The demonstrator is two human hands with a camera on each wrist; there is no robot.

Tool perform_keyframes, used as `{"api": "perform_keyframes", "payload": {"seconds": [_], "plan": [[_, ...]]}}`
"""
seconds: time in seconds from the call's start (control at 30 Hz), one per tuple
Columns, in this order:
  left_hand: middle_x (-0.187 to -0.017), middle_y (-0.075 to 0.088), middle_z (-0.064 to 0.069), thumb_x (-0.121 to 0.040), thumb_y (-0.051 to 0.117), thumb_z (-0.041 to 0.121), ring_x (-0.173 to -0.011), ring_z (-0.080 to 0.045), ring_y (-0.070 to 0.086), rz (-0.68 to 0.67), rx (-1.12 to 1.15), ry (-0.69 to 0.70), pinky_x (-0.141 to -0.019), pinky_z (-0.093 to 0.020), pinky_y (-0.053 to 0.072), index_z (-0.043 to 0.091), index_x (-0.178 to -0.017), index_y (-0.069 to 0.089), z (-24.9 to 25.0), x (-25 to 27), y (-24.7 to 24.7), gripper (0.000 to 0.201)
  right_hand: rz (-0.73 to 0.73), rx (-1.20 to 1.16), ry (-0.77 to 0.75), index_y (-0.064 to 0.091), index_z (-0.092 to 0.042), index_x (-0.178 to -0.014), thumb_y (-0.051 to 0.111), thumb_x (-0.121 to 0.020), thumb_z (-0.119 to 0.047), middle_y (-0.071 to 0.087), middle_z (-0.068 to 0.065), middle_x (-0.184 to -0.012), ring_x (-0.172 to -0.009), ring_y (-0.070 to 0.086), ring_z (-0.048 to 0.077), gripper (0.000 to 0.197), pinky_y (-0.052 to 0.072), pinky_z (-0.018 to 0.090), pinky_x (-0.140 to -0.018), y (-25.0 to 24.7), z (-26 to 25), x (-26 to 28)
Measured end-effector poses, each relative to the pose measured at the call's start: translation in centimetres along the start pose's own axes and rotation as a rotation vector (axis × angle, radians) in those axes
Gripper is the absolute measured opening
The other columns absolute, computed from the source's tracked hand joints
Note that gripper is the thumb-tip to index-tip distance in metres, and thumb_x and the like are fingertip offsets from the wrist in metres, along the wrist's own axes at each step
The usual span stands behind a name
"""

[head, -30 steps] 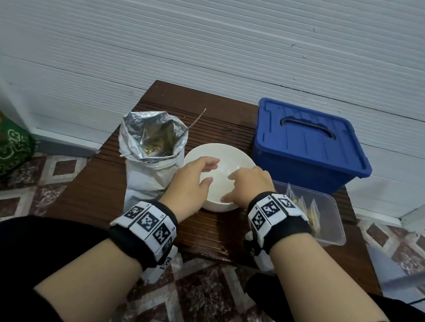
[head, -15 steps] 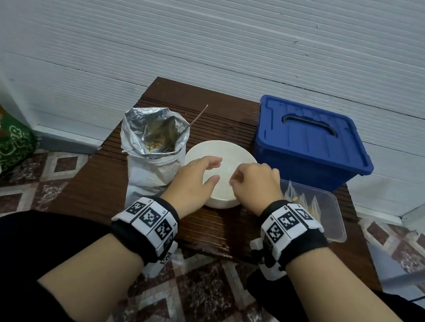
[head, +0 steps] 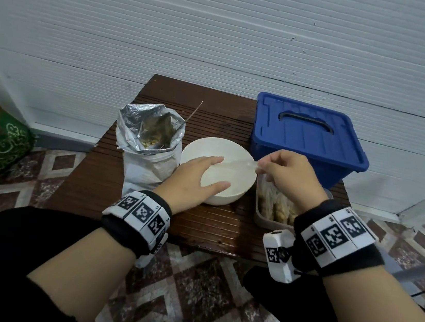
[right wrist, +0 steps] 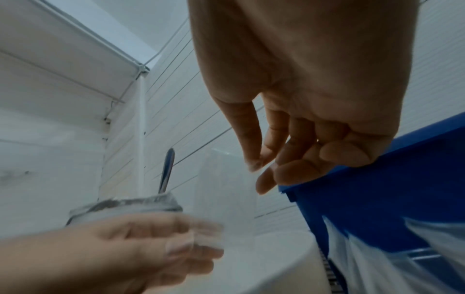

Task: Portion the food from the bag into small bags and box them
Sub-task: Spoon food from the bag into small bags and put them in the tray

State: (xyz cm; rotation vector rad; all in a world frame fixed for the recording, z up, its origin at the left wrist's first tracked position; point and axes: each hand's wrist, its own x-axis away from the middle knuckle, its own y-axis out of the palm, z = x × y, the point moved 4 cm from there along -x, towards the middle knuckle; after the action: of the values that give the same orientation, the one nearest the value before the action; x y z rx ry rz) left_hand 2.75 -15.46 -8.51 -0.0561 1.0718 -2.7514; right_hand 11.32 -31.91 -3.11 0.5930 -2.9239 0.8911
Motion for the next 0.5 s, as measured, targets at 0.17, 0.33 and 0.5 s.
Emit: {"api": "perform_keyframes", "payload": {"seconds": [0.17,0.33,0.5], "plan": [[-0.115,0.066,0.007,-0.093,0.061,0.024,-0.109,-0.002,0.055,0.201,0.129,0.119,-0.092,-0.001,0.031,0.018,-0.11,0.069,0.4,-0.1,-0.8,0.02,-0.093,-0.164,0.13,0.063,-0.013,-0.082,0.055,-0.091,-0.01,0.069,0.002,-0.076,-0.065,0.057,0.01,0.012,0.038,0.019,-0.056,-0.4,0.1,0.0],[-0.075,0.068,0.011,-0.093,0.062,0.021,-0.07,0.007,0.058,0.204,0.281,-0.006,-0.07,-0.005,0.041,0.017,-0.088,0.068,0.4,-0.2,-0.6,0.009,-0.054,-0.275,0.181,0.067,-0.014,-0.095,0.05,-0.096,-0.038,0.068,0.003,-0.086,-0.069,0.055,0.012,0.029,0.036,0.024,-0.059,0.7,0.8,-0.5],[-0.073,0.069,0.006,-0.093,0.061,0.024,-0.076,-0.008,0.063,0.154,0.354,0.008,-0.078,-0.018,0.048,0.016,-0.093,0.07,0.9,-0.1,-0.7,0.012,-0.047,-0.171,0.097,0.057,-0.019,-0.122,0.069,-0.082,-0.041,0.062,-0.003,-0.106,-0.094,0.058,0.012,0.047,0.04,0.021,-0.069,1.1,0.3,-0.1]]}}
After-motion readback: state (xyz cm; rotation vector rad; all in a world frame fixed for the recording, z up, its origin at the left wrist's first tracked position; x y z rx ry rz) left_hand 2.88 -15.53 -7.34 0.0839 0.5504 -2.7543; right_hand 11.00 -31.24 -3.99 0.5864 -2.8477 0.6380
